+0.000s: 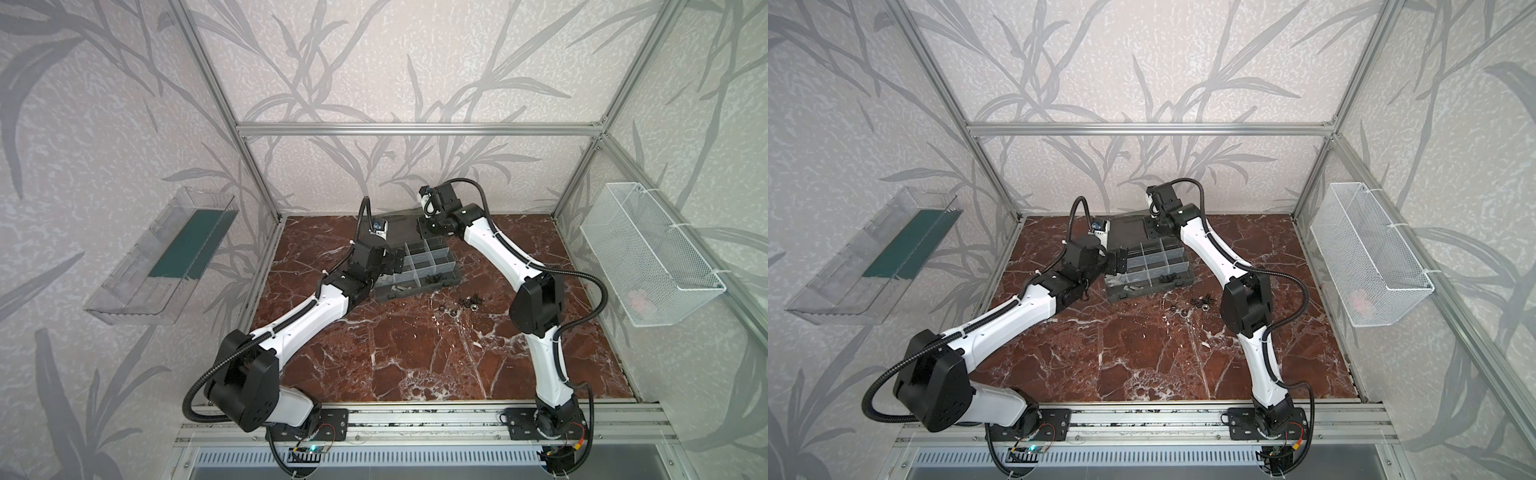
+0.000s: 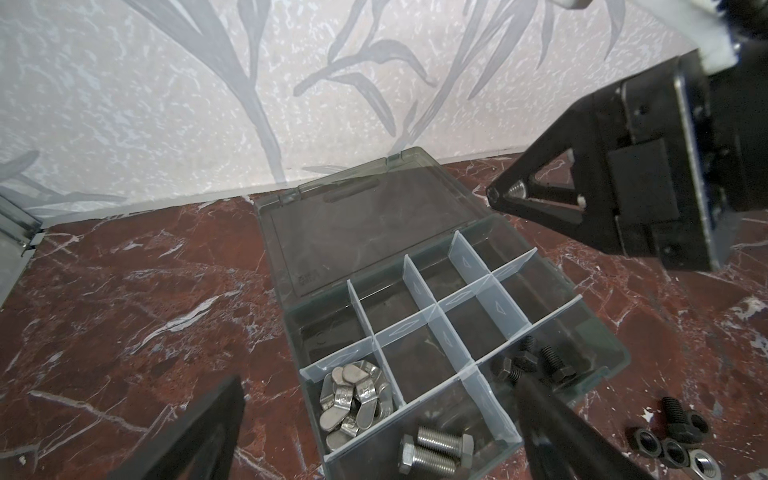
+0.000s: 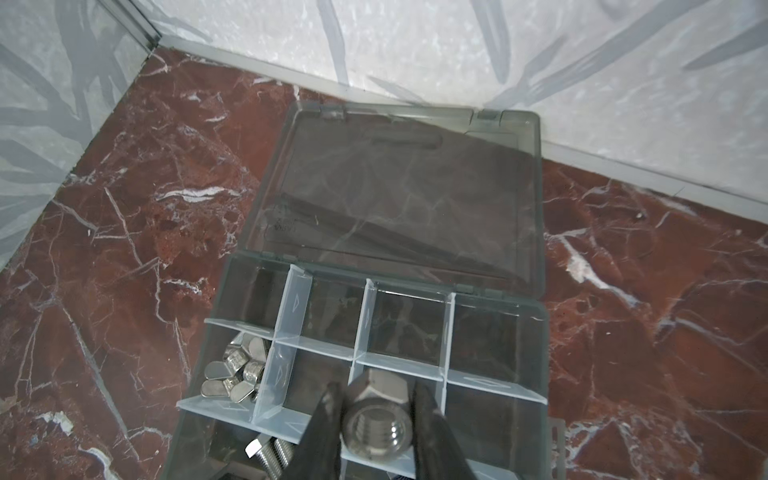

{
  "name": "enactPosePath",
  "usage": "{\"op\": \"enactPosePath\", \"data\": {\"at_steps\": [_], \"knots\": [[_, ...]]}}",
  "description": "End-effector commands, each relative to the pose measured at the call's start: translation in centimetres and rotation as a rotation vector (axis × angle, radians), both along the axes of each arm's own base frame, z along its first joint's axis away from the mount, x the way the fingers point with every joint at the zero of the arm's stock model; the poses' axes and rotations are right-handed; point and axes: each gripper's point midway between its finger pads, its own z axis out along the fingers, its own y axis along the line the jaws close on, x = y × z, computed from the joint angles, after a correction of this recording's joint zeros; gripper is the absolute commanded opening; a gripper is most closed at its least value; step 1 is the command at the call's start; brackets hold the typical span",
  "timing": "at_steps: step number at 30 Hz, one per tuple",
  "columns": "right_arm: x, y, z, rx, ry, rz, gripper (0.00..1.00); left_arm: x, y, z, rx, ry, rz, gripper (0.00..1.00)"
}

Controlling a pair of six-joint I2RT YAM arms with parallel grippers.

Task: Sort the screws and nuts into containers
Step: 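Lift the hex nut over the box while the left gripper nears it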

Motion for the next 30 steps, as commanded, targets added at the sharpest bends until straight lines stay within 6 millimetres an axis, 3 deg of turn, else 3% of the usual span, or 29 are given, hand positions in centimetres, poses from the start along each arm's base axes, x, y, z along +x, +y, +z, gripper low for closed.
{"op": "enactPosePath", "data": {"at_steps": [1, 10, 20, 30], "knots": [[-1.3, 1.2, -1.8, 0.027, 0.061, 0.040, 0.19, -0.2, 1.1, 0.8, -0.037, -0.027, 0.048, 0.99], [-3.4, 1.6, -3.8, 0.093, 0.057, 0.077, 0.20, -0.5, 0.8, -1.0, -0.183, 0.051, 0.102, 0.99], [-3.4, 3.4, -6.0, 0.134, 0.107, 0.110, 0.21, -0.4, 0.6, -1.2, -0.226, 0.052, 0.104, 0.99], [-3.9, 5.0, -6.9, 0.124, 0.119, 0.139, 0.25, -0.5, 0.6, -1.1, -0.233, 0.050, 0.102, 0.99]]}}
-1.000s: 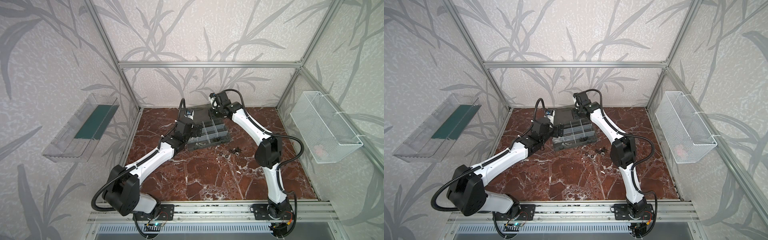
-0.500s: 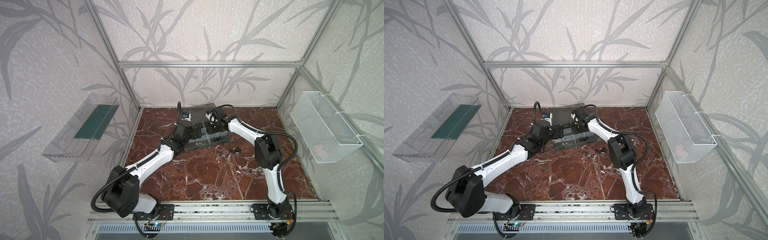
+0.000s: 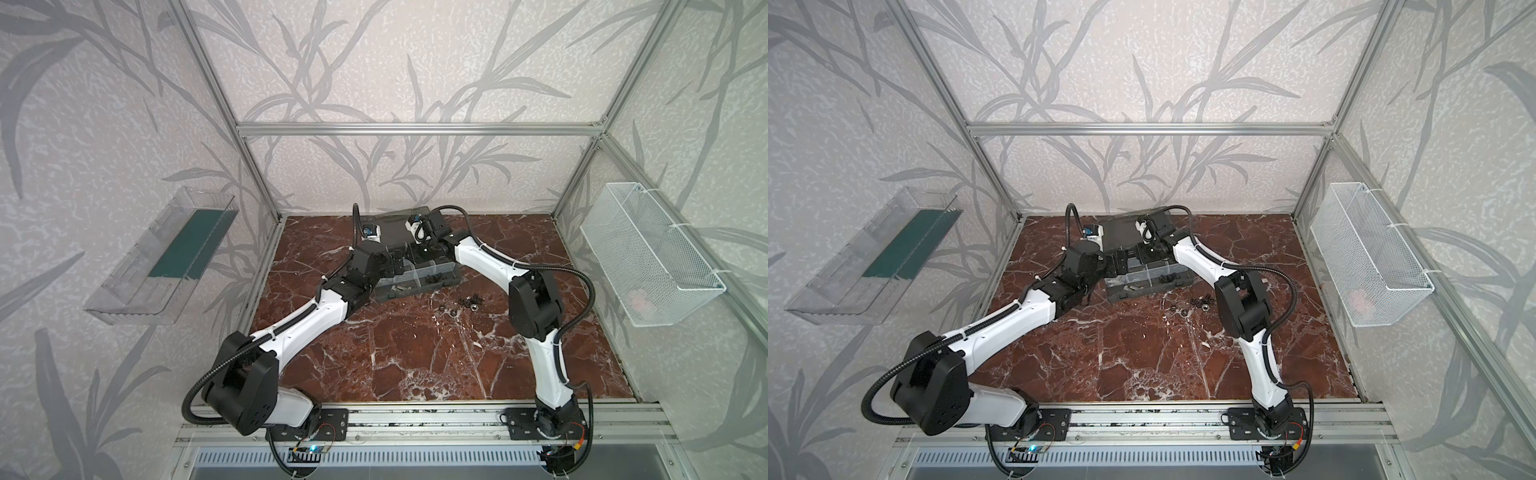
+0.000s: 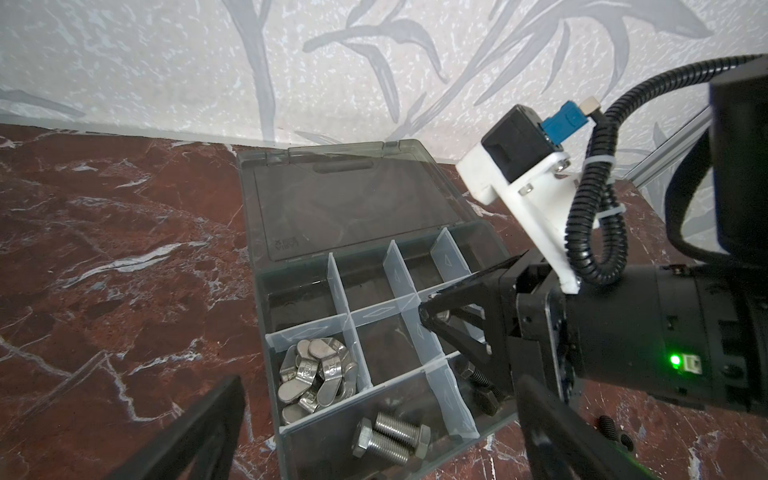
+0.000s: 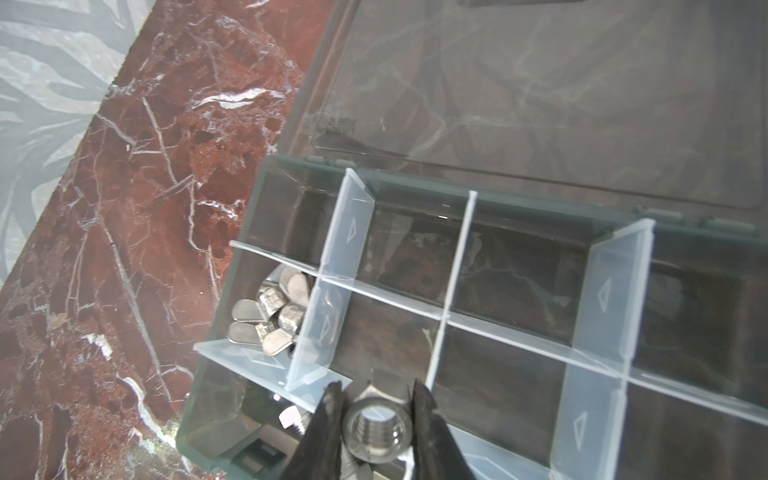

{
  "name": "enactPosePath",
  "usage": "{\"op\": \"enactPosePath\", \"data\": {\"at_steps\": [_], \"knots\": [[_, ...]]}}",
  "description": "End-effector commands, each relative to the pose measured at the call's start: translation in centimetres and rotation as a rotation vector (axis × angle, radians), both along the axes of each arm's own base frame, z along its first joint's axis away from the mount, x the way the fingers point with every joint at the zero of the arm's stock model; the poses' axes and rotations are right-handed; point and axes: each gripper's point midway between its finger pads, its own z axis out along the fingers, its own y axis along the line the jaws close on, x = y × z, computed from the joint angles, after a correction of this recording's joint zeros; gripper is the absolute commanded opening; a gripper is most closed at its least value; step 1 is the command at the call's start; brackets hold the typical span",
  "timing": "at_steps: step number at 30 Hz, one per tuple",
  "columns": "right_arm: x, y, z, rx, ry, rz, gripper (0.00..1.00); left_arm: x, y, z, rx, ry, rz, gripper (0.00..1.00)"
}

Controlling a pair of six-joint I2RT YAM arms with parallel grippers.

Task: Sort the screws and nuts into containers
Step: 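Lift the hex nut over the box while the left gripper nears it, then open the right gripper to drop the hex nut into a compartment, then raise the open right gripper away from the box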

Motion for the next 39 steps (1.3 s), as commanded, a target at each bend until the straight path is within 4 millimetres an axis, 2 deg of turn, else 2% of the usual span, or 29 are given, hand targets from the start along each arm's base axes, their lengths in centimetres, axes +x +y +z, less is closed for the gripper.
{"op": "enactPosePath", "data": {"at_steps": [1, 8, 17, 35, 37, 39], "knots": [[0.3, 1.2, 0.4, 0.026, -0.007, 0.014, 0.25, 0.0, 0.4, 0.1, -0.018, -0.007, 0.016, 0.99], [0.4, 1.7, -1.3, 0.003, 0.030, 0.016, 0.32, 0.0, 0.4, 0.2, -0.025, -0.008, 0.016, 0.99], [0.3, 2.0, -3.5, -0.055, 0.078, 0.029, 0.33, -0.1, 0.3, 0.2, -0.028, -0.008, 0.013, 0.99], [0.3, 1.9, -3.0, -0.061, 0.058, 0.029, 0.35, -0.1, 0.2, 0.2, -0.029, -0.008, 0.007, 0.99], [0.3, 1.7, -2.7, -0.065, 0.050, 0.028, 0.35, -0.1, 0.1, 0.2, -0.033, -0.007, 0.001, 0.99], [0.0, 1.3, -1.5, -0.064, 0.044, 0.024, 0.35, -0.1, -0.2, 0.3, -0.049, -0.005, -0.013, 0.99]]}}
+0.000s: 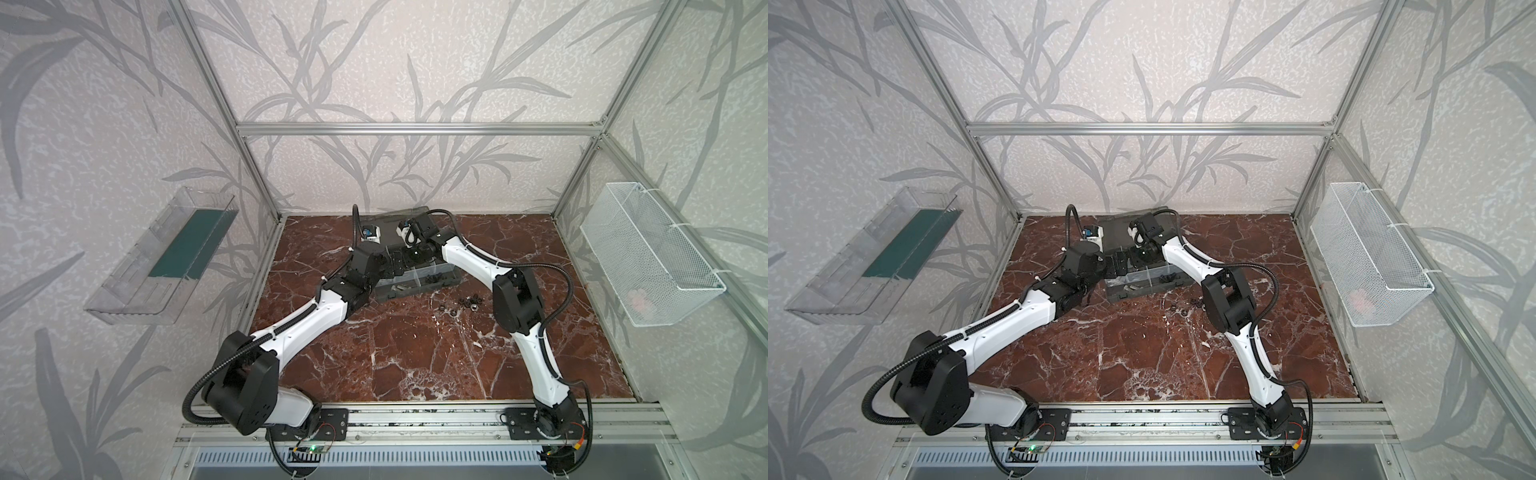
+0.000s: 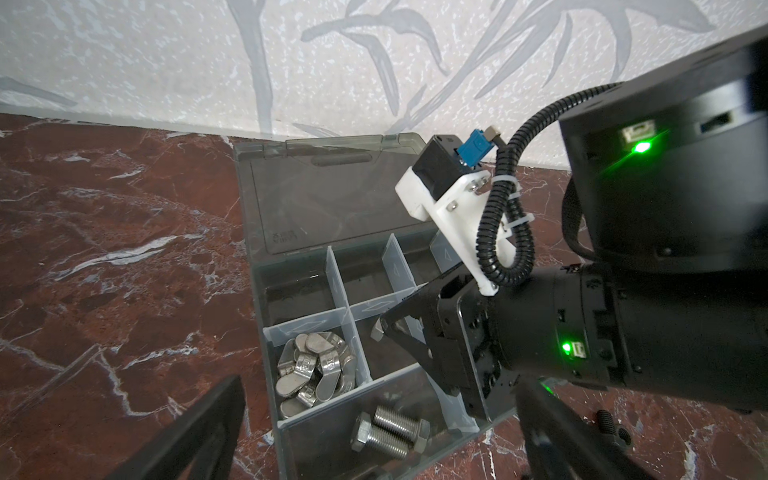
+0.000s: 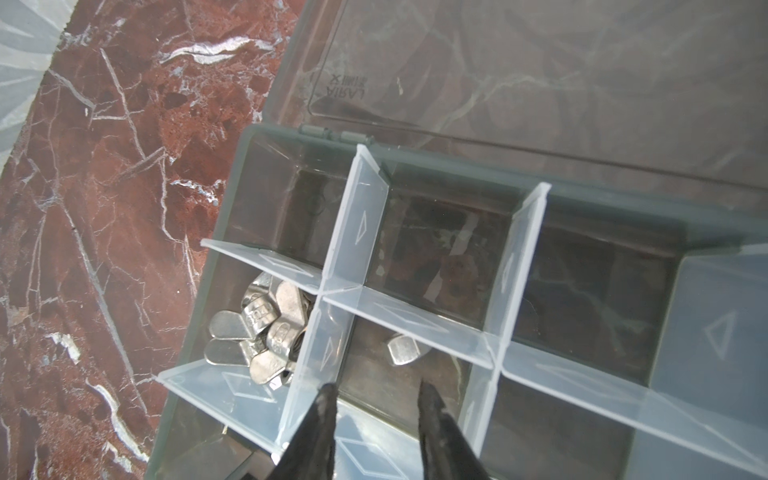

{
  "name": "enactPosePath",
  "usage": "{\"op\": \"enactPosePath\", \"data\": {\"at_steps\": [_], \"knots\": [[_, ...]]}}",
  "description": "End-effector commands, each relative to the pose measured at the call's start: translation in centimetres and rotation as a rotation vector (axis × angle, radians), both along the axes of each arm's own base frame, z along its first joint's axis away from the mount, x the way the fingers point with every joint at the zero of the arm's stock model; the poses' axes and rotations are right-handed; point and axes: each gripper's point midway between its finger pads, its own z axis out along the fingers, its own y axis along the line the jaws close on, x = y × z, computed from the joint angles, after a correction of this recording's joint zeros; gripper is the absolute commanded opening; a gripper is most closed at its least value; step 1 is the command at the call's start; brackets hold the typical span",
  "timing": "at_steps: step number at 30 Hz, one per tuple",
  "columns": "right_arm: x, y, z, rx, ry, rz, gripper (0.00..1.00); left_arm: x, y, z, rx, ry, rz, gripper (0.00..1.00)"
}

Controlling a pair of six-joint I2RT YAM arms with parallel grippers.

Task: Sort the screws and nuts into containers
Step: 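Raise the open right gripper away from the box, then move the right gripper down over the silver hex nut among black nuts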

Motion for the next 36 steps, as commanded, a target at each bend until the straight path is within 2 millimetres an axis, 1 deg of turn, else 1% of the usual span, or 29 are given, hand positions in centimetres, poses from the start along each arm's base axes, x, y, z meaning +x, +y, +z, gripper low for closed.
{"op": "enactPosePath", "data": {"at_steps": [1, 4, 5, 6, 8, 12, 15, 17, 19, 21, 23, 25, 28, 32, 36], "knots": [[-0.5, -0.8, 2.6, -0.005, -0.029, 0.000, 0.35, -0.1, -0.4, 0.9, -0.049, -0.017, -0.014, 0.99], [-1.1, -2.3, 5.1, -0.004, -0.071, -0.022, 0.38, -0.3, -1.3, 1.1, -0.086, -0.022, -0.058, 0.99], [-1.4, -3.2, 5.8, -0.018, -0.089, -0.036, 0.40, -0.4, -1.6, 1.3, -0.098, -0.026, -0.076, 0.99], [-1.6, -4.3, 6.6, -0.035, -0.113, -0.056, 0.41, -0.6, -2.1, 1.5, -0.110, -0.031, -0.101, 0.99], [-2.1, -6.6, 7.6, -0.079, -0.147, -0.098, 0.46, -0.9, -3.2, 1.9, -0.128, -0.044, -0.153, 0.99], [-3.9, -12.0, 8.2, -0.154, -0.131, -0.174, 0.58, -2.0, -5.7, 2.4, -0.167, -0.049, -0.265, 0.99], [-5.9, -15.9, 7.3, -0.212, -0.094, -0.225, 0.67, -2.8, -7.4, 2.5, -0.184, -0.040, -0.324, 0.99], [-7.2, -17.9, 6.6, -0.245, -0.073, -0.248, 0.73, -3.2, -8.1, 2.2, -0.189, -0.031, -0.345, 0.99], [-8.9, -19.4, 5.7, -0.279, -0.052, -0.256, 0.80, -3.6, -8.8, 1.9, -0.196, -0.018, -0.363, 0.99], [-10.4, -20.7, 4.5, -0.318, -0.020, -0.260, 0.91, -3.8, -9.5, 1.3, -0.199, 0.004, -0.377, 0.99], [-11.8, -21.9, 3.4, -0.360, 0.014, -0.273, 1.00, -4.1, -10.1, 0.8, -0.206, 0.024, -0.392, 0.99], [-12.8, -22.8, 2.2, -0.382, 0.043, -0.282, 0.99, -4.3, -10.7, 0.3, -0.215, 0.049, -0.405, 0.99], [-14.0, -23.4, 0.3, -0.389, 0.103, -0.284, 0.99, -4.5, -11.3, -0.3, -0.229, 0.079, -0.415, 0.99], [-14.7, -24.0, -1.5, -0.405, 0.151, -0.295, 0.99, -4.9, -12.0, -1.1, -0.242, 0.107, -0.431, 0.99], [-15.2, -24.2, -2.9, -0.419, 0.178, -0.291, 0.99, -5.1, -12.3, -0.9, -0.256, 0.111, -0.435, 1.00]]}}
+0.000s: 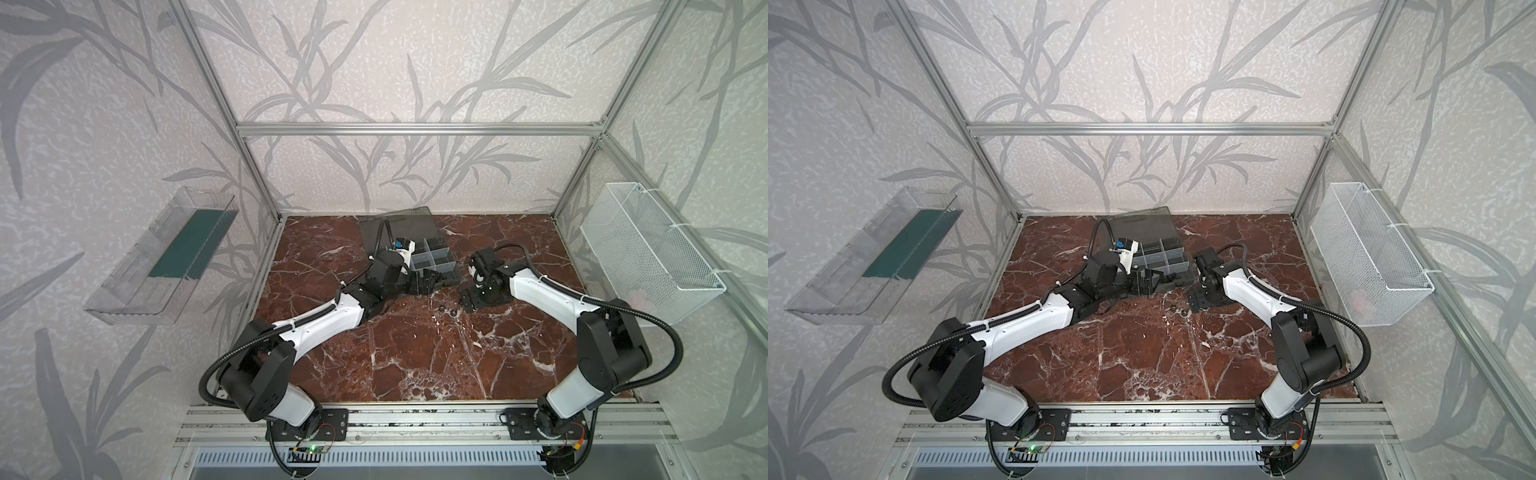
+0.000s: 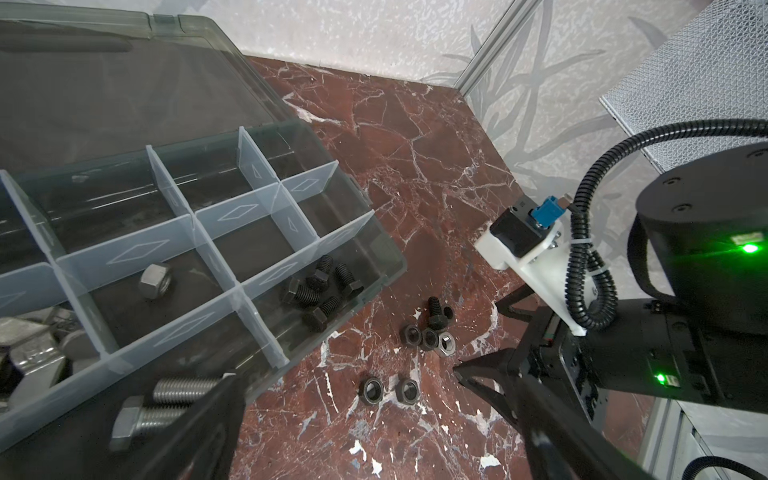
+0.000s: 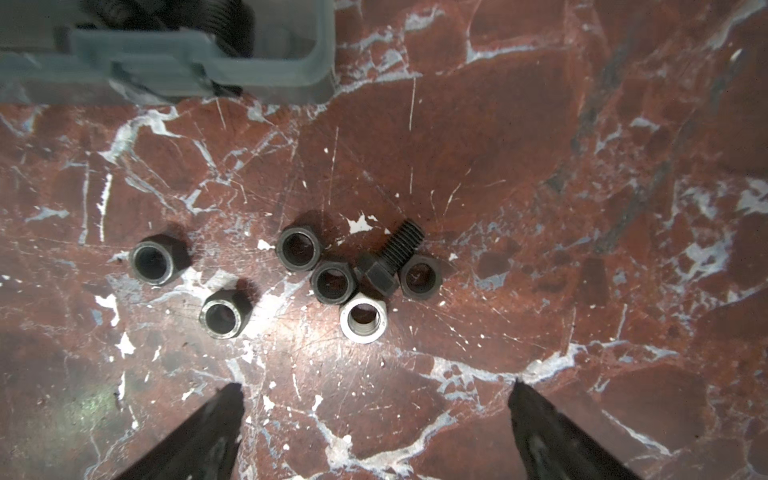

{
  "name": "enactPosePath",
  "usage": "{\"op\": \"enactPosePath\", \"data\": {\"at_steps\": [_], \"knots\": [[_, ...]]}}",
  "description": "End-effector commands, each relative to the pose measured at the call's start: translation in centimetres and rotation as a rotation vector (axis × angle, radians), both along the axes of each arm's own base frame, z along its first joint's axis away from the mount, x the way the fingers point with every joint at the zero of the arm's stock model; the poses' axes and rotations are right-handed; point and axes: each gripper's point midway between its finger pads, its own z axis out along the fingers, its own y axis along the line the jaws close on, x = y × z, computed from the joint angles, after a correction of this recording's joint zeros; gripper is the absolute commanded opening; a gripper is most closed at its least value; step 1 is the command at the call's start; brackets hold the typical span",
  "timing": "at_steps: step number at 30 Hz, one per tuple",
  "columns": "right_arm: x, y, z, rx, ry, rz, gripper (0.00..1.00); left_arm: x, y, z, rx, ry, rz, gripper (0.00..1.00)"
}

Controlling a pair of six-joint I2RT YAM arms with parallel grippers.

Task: Sort the screws and nuts into containers
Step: 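Move the right gripper down over the silver hex nut among black nuts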

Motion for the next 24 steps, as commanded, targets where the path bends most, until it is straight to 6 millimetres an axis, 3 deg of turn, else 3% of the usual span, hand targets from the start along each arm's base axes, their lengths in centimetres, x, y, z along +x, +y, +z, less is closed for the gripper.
{"op": "enactPosePath", "data": {"at_steps": [1, 4, 15, 24], "knots": [[-0.3, -0.2, -1.0, -0.006, 0.020, -0.011, 0.99, 0.0, -0.7, 1.3, -0.040, -0.006, -0.010, 0.99], [-0.3, -0.2, -2.0, -0.011, 0.039, -0.009, 0.88, -0.2, -0.9, 1.0, -0.043, 0.006, -0.015, 0.99], [-0.4, 0.4, -4.9, -0.014, 0.110, 0.009, 0.62, -0.8, -2.3, -0.8, -0.026, 0.071, -0.048, 0.99], [-0.1, 0.4, -5.1, -0.011, 0.114, 0.004, 0.56, -0.9, -2.6, -1.1, -0.022, 0.090, -0.059, 0.99]]}}
